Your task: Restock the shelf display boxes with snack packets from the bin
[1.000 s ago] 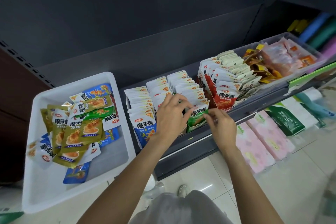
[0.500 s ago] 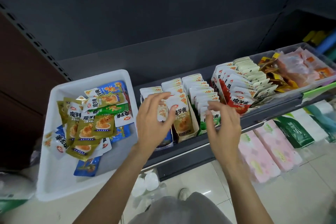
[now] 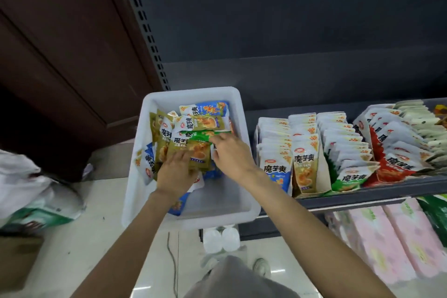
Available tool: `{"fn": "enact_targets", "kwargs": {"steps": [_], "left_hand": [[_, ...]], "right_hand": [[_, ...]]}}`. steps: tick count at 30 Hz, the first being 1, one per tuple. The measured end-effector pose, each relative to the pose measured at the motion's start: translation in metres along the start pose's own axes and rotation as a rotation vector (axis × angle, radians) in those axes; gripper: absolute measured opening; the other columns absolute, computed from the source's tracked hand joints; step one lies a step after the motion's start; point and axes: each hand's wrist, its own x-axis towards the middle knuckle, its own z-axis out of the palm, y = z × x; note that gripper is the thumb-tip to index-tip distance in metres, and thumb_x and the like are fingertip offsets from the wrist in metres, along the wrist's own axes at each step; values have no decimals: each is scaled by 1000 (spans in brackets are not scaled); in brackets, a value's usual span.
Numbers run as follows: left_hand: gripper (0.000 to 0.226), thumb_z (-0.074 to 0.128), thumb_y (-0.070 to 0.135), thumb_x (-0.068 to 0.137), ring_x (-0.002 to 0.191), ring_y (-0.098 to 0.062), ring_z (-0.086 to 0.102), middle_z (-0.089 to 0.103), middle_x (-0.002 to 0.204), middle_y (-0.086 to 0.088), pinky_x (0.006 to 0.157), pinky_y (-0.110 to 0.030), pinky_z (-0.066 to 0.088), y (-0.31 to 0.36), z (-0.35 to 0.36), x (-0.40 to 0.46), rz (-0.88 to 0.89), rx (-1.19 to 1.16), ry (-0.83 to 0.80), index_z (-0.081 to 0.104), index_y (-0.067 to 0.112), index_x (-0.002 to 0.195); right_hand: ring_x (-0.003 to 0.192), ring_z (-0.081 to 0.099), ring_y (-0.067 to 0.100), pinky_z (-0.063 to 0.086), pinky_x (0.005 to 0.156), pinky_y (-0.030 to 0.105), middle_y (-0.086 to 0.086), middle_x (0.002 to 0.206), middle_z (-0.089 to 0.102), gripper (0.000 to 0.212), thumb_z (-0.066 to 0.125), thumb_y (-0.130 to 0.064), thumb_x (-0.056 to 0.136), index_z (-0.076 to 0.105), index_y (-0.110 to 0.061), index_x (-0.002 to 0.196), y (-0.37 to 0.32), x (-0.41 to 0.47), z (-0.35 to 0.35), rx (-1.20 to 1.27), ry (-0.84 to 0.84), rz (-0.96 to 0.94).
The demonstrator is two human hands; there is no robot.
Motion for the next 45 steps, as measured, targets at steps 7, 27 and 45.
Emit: {"fn": "enact_targets", "kwargs": {"steps": [7,27,45], "left_hand": [[52,49,34,90,135,-20,31,40,143,4,113,-35,20,-7,4,1,50,198,-2,39,26,140],[20,54,3,92,92,-24,68,68,105,-13,66,-30,55,10,-40,-22,-389,-1549,154,58,9,111],[20,70,9,82,77,6,64,67,79,27,72,-10,48,164,-49,-58,333,-1081,70,62,26,92]], "right_hand": [[133,35,36,31,109,41,23,144,34,48,44,-10,95,31,-1,140,-12,59,50,-231,-201,183],[81,58,20,51,69,36,-4,84,65,14,63,-23,85,74,-15,89,-32,-28,32,237,349,-276],[79,66,13,57,61,27,-2,92,71,12,57,-18,91,56,-7,98,60,-150,-98,1043,567,273]]}}
